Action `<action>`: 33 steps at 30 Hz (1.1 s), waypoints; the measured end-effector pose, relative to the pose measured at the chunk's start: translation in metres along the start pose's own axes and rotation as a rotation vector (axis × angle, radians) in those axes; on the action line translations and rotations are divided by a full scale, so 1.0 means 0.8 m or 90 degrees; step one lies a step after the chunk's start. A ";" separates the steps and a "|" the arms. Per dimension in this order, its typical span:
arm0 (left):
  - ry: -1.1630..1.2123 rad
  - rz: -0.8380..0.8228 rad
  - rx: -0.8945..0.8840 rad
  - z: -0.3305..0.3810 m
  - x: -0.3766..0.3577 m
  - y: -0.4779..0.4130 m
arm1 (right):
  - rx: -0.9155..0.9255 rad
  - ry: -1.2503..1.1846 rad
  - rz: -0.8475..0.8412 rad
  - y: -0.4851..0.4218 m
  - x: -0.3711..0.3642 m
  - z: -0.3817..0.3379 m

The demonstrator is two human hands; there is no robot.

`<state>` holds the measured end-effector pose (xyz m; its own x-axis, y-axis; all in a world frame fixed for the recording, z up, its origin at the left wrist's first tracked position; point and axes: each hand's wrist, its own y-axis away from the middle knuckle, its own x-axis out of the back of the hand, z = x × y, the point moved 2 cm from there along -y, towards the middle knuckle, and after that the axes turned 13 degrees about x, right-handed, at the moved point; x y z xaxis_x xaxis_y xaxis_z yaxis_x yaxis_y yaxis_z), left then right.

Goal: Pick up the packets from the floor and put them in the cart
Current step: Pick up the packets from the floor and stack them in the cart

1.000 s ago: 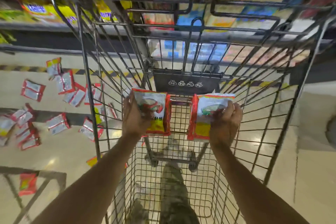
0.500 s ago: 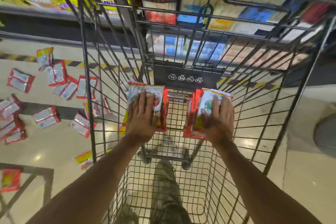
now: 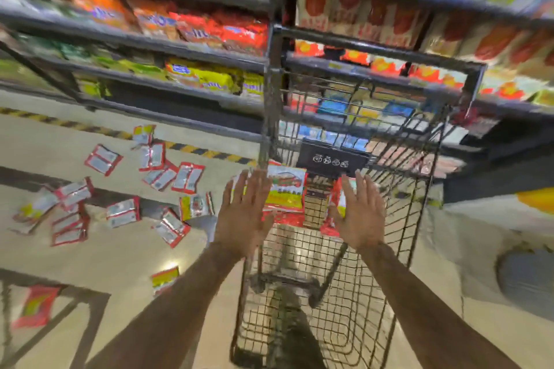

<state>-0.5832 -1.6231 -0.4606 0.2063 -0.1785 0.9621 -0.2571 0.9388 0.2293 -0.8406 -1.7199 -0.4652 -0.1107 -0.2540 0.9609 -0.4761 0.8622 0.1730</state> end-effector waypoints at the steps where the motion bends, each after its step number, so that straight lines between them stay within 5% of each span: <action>1: 0.002 0.009 0.012 -0.019 0.016 0.022 | 0.017 0.002 0.008 0.010 0.015 -0.028; 10: 0.033 0.090 0.196 -0.267 0.105 0.282 | 0.176 0.051 0.086 0.142 0.059 -0.333; 21: 0.037 0.153 0.524 -0.582 0.135 0.628 | 0.402 0.019 0.059 0.253 -0.011 -0.684; 33: 0.058 0.127 0.668 -0.783 0.116 0.716 | 0.478 -0.007 -0.043 0.224 -0.103 -0.923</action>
<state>-0.1197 -0.9175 -0.3326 0.1292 0.0144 0.9915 -0.9680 0.2185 0.1230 -0.2723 -1.2211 -0.3539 -0.0677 -0.3032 0.9505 -0.9485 0.3150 0.0330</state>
